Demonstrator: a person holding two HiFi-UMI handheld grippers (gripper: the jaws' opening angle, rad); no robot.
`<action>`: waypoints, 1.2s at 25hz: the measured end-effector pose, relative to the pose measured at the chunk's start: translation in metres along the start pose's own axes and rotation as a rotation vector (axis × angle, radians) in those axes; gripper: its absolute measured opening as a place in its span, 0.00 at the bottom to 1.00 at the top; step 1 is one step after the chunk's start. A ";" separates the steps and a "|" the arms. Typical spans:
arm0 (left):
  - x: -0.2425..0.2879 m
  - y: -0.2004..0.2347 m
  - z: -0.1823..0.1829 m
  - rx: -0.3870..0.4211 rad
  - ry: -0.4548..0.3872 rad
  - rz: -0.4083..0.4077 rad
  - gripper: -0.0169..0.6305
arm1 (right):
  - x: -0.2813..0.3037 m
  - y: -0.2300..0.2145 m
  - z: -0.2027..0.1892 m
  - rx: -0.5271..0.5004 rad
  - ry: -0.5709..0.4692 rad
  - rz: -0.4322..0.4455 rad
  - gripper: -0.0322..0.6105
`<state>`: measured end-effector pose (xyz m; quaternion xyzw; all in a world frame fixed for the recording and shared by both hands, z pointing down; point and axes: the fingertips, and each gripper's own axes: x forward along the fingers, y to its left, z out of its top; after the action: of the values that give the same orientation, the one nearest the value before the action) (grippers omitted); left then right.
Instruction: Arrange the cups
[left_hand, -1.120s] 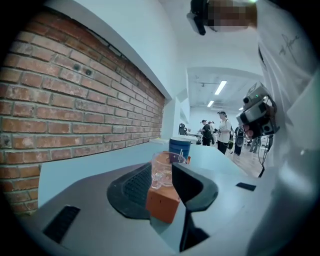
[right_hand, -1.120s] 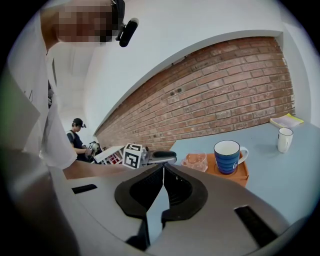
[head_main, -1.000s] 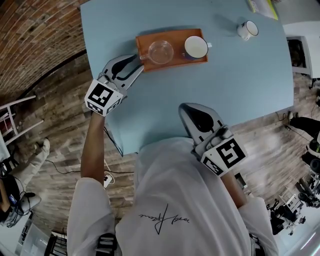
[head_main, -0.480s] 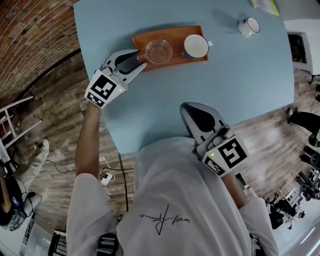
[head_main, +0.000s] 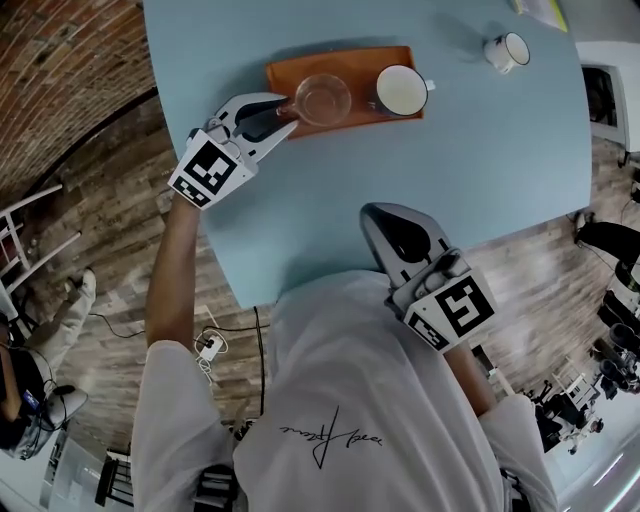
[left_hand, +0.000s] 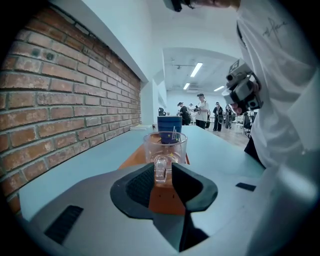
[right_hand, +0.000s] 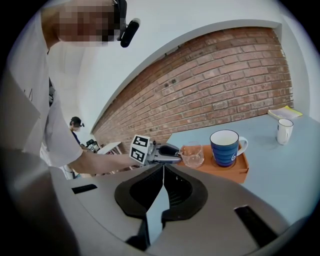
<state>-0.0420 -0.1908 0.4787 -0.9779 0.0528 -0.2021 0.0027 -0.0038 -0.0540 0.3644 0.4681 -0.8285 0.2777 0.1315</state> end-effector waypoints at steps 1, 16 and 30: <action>0.001 -0.001 0.001 0.002 -0.002 -0.003 0.19 | 0.001 0.000 0.000 -0.004 0.005 0.001 0.08; -0.001 -0.008 0.003 -0.035 -0.059 0.083 0.11 | 0.005 0.006 -0.003 -0.014 0.018 0.005 0.08; -0.007 -0.015 -0.001 -0.120 -0.067 0.269 0.11 | 0.000 0.013 0.000 -0.032 -0.004 0.006 0.08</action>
<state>-0.0468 -0.1749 0.4772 -0.9666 0.1953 -0.1636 -0.0268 -0.0147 -0.0485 0.3599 0.4639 -0.8346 0.2638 0.1366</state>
